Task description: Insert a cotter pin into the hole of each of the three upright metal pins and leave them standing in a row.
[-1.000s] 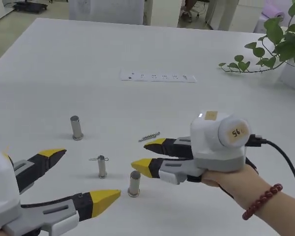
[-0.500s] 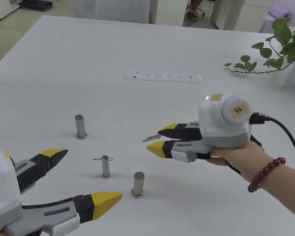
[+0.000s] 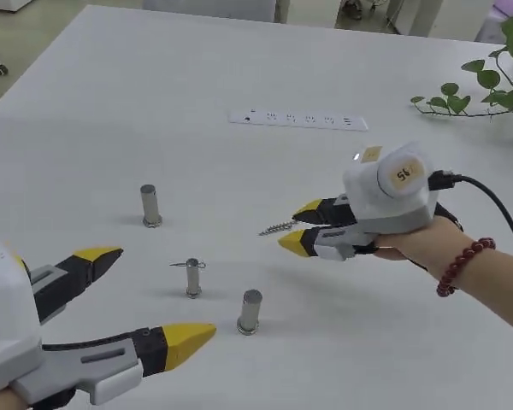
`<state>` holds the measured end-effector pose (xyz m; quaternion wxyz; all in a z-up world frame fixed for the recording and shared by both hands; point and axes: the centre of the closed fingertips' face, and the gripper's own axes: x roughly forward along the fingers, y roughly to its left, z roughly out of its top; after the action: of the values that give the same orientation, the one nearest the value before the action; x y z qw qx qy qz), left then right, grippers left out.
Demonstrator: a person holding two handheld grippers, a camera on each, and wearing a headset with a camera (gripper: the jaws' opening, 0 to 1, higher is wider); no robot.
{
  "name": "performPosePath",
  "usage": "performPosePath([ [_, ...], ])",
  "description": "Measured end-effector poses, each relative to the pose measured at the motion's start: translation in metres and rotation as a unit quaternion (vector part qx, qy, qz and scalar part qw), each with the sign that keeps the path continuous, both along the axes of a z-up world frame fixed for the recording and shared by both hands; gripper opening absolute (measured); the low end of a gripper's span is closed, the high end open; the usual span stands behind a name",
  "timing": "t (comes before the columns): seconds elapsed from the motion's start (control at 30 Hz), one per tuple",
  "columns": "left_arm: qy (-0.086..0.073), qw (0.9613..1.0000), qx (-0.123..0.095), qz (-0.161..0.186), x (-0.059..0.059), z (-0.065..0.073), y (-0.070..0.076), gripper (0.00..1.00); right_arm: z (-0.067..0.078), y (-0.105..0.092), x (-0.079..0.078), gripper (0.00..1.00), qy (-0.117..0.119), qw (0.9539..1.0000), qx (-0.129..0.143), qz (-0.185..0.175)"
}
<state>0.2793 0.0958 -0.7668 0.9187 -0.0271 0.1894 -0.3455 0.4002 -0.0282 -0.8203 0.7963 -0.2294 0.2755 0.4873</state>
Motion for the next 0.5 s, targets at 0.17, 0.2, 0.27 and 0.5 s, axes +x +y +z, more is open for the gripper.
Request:
performPosePath([
  [0.17,0.0,1.0,-0.002,0.005,0.002,-0.002,0.002,0.85,-0.007,-0.002,0.01,0.27,-0.009,0.9996,-0.025,0.011],
  [0.2,0.001,1.0,-0.002,0.006,0.003,-0.002,0.002,0.85,-0.008,-0.003,0.012,0.27,-0.011,0.9993,-0.031,0.015],
  [0.27,0.002,1.0,-0.003,0.006,0.003,-0.003,0.001,0.84,-0.011,-0.004,0.015,0.26,-0.017,0.9987,-0.043,0.023],
  [0.5,0.006,0.9999,-0.001,0.01,0.003,-0.006,0.004,0.83,-0.021,-0.005,0.022,0.23,-0.03,0.9939,-0.086,0.062],
])
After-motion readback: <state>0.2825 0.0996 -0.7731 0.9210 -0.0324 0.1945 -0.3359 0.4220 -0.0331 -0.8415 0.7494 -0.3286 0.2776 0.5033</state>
